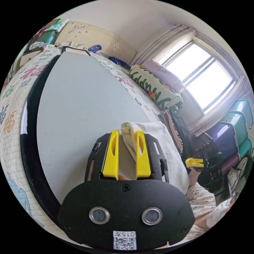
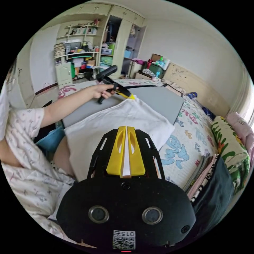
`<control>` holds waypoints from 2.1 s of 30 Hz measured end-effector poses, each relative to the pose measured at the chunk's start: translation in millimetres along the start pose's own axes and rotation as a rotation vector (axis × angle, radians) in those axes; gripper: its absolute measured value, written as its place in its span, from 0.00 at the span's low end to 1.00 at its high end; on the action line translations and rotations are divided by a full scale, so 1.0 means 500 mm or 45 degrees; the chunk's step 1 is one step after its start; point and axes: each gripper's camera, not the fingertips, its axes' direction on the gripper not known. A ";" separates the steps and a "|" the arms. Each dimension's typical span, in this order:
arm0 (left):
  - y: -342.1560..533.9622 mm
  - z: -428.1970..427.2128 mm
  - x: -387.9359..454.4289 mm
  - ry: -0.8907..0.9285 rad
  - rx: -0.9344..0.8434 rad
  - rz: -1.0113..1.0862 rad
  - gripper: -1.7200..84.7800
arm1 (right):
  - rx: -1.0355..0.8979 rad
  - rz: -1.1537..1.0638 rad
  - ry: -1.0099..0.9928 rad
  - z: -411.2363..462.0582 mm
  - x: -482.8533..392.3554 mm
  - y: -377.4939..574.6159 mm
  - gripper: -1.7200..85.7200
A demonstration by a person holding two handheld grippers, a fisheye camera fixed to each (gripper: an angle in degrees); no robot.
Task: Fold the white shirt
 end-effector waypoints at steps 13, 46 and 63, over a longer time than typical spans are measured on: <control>-0.003 -0.012 -0.051 0.115 0.008 -0.037 0.15 | -0.040 0.075 -0.401 -0.184 0.103 -0.078 0.05; 0.064 0.002 -0.168 0.028 -0.143 -0.014 0.13 | 0.093 0.976 -0.358 -0.231 0.789 -0.413 0.15; 0.203 -0.044 -0.321 0.098 -0.094 0.029 0.11 | 0.171 1.050 -0.465 -0.218 0.883 -0.258 0.15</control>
